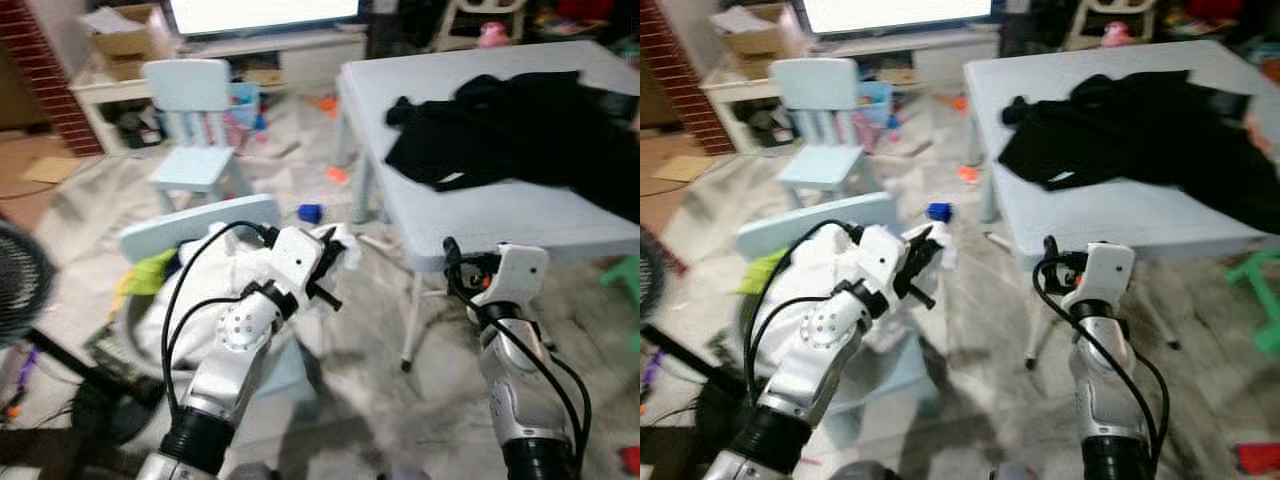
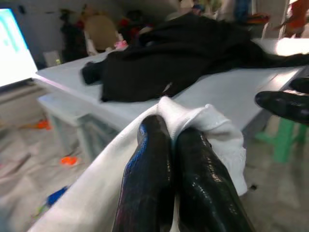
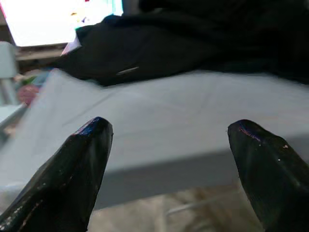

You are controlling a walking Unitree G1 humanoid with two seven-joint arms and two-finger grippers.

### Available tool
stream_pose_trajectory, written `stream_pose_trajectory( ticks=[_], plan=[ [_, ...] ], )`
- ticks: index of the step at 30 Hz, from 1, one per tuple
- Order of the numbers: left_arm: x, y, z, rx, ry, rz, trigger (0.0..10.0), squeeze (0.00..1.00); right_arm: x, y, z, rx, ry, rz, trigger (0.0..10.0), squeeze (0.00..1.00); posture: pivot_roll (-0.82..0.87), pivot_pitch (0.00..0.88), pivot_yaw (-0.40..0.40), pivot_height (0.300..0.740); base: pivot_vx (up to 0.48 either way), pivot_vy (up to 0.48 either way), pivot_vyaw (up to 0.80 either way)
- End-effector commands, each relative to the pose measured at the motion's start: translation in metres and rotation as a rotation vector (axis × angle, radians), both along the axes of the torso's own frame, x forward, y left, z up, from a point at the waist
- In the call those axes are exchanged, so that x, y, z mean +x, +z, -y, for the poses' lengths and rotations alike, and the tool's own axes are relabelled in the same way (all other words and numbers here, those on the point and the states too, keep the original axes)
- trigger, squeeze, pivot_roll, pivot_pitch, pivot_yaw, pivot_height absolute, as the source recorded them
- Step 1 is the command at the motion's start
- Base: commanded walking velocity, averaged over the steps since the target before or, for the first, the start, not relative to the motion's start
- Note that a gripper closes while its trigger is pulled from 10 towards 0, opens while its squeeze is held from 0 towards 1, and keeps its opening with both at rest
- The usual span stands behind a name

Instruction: Hang hanger

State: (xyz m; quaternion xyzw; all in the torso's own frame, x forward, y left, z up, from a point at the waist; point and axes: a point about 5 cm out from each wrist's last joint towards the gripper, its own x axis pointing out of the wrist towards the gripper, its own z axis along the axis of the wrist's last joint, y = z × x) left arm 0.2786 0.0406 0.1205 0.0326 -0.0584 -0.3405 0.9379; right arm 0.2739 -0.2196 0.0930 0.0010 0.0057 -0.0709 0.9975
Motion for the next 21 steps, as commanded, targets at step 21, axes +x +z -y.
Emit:
stream_pose_trajectory(
  ticks=[21],
  plan=[
    [0.0022, 0.0045, -0.008, 0.018, 0.006, 0.038, 10.0, 0.0, 0.0049, 0.0034, -0.0105, 0.027, 0.039, 0.012, 10.0, 0.0, -0.06, 0.0, 0.03, 0.74, 0.0, -0.187, -0.29]
  ],
)
